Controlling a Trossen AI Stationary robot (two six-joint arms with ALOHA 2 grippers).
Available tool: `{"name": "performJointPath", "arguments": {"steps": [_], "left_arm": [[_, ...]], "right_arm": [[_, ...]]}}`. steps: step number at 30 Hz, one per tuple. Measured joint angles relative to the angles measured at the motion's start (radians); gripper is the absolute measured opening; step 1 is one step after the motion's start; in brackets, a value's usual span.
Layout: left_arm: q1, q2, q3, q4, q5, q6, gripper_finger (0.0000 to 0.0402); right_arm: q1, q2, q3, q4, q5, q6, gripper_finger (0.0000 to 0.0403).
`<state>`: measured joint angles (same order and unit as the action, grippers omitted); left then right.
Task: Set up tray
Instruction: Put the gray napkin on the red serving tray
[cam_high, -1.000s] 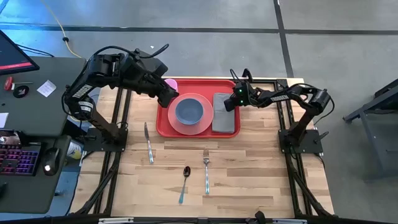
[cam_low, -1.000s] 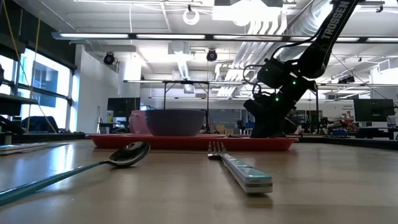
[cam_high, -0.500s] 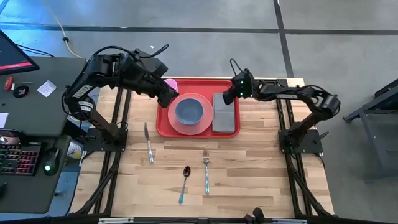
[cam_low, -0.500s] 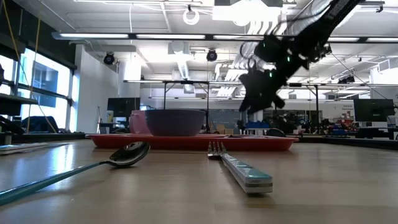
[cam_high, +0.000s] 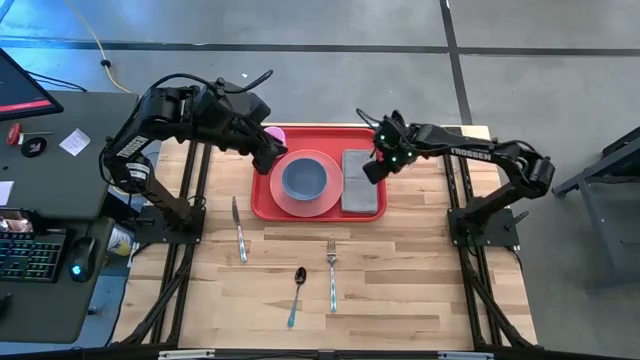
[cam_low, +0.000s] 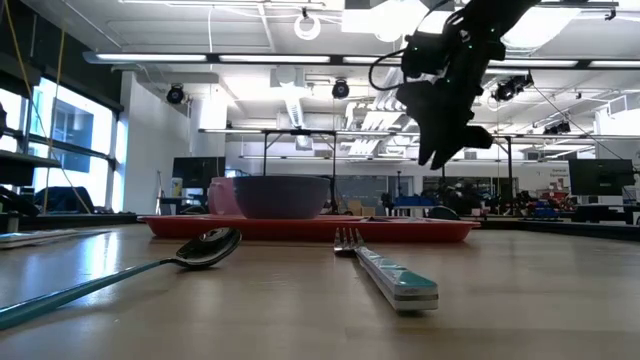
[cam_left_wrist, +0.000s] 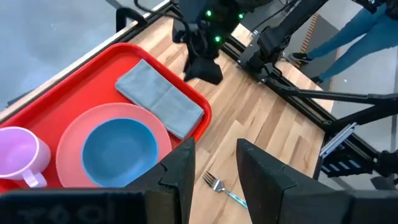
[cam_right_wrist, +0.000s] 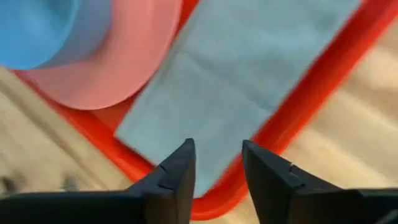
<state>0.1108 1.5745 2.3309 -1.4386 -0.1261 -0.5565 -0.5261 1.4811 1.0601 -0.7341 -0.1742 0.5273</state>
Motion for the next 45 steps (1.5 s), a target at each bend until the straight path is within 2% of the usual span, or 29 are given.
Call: {"name": "performJointPath", "arguments": {"steps": [6,12,16,25,37,45], "left_arm": [[0.0,0.0,0.0,0.003,-0.022,0.041,0.0152],[0.0,0.0,0.0,0.046,-0.024,0.08,0.0152],[0.0,0.0,0.0,0.058,-0.023,0.081,0.0152],[0.0,0.0,0.0,0.053,-0.02,0.078,0.0152],[0.0,0.0,0.0,0.052,-0.019,0.077,0.0152],[0.0,0.0,0.0,0.052,-0.019,0.078,0.0152]], "right_arm": [[0.074,0.036,-0.031,0.03,-0.013,0.138,0.0077],[0.131,0.139,-0.036,0.084,0.008,0.257,0.0061],[0.15,0.203,-0.036,0.145,0.011,0.27,0.005],[0.154,0.288,-0.036,0.154,0.04,0.304,0.0005],[0.108,0.305,-0.036,0.16,0.081,0.338,0.0001],[0.078,0.305,-0.035,0.125,0.059,0.337,0.0002]]}}
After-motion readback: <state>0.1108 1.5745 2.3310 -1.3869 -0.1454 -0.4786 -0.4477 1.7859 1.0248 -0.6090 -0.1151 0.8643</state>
